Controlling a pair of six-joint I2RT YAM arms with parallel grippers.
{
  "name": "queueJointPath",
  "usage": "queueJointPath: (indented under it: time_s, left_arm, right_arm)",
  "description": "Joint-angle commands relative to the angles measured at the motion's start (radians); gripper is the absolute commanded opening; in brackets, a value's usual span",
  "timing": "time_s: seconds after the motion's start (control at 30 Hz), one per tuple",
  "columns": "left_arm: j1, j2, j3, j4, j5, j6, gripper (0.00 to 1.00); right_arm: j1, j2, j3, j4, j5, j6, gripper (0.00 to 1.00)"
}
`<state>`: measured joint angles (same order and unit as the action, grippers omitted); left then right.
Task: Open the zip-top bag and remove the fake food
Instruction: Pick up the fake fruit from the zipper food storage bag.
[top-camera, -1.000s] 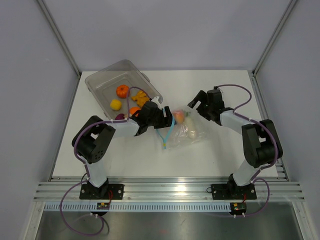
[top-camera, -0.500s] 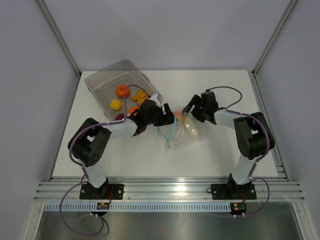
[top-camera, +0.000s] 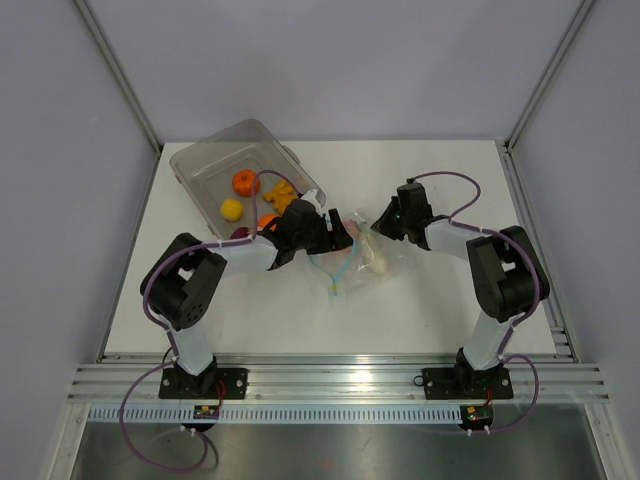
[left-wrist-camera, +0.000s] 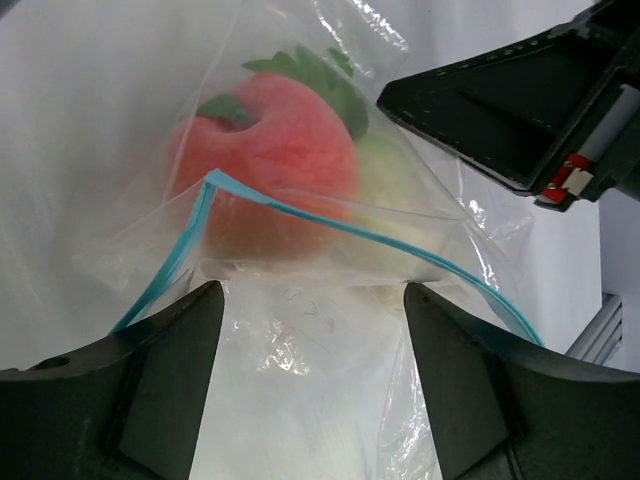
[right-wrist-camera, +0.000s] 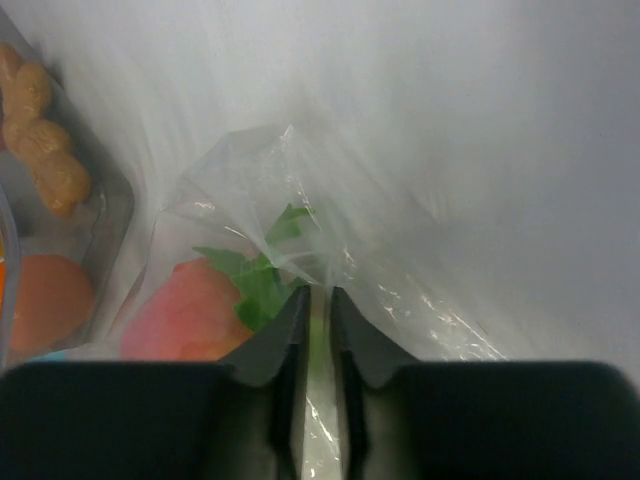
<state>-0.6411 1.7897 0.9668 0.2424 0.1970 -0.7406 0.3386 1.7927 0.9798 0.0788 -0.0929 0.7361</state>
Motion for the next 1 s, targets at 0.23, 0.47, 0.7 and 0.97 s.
queueJointPath:
  time_s: [0.23,0.47,0.7,0.97]
  left_arm:
    - [0.004,-0.046,0.026,-0.064,-0.145,0.024,0.77]
    - [0.003,-0.079,0.001,-0.059,-0.223,0.035,0.8]
    - [0.003,-0.107,-0.051,0.066,-0.163,0.035,0.84]
    - [0.003,-0.078,-0.028,0.08,-0.107,0.038,0.85]
  right_arm:
    - [0.014,-0.096,0.002,-0.025,0.05,-0.007,0.0]
    - [0.013,-0.119,-0.026,-0.019,0.022,0.002,0.0]
    - [0.03,-0.121,-0.033,-0.02,0.015,0.011,0.0]
    - [0.097,-0.139,-0.084,-0.002,0.042,0.058,0.0]
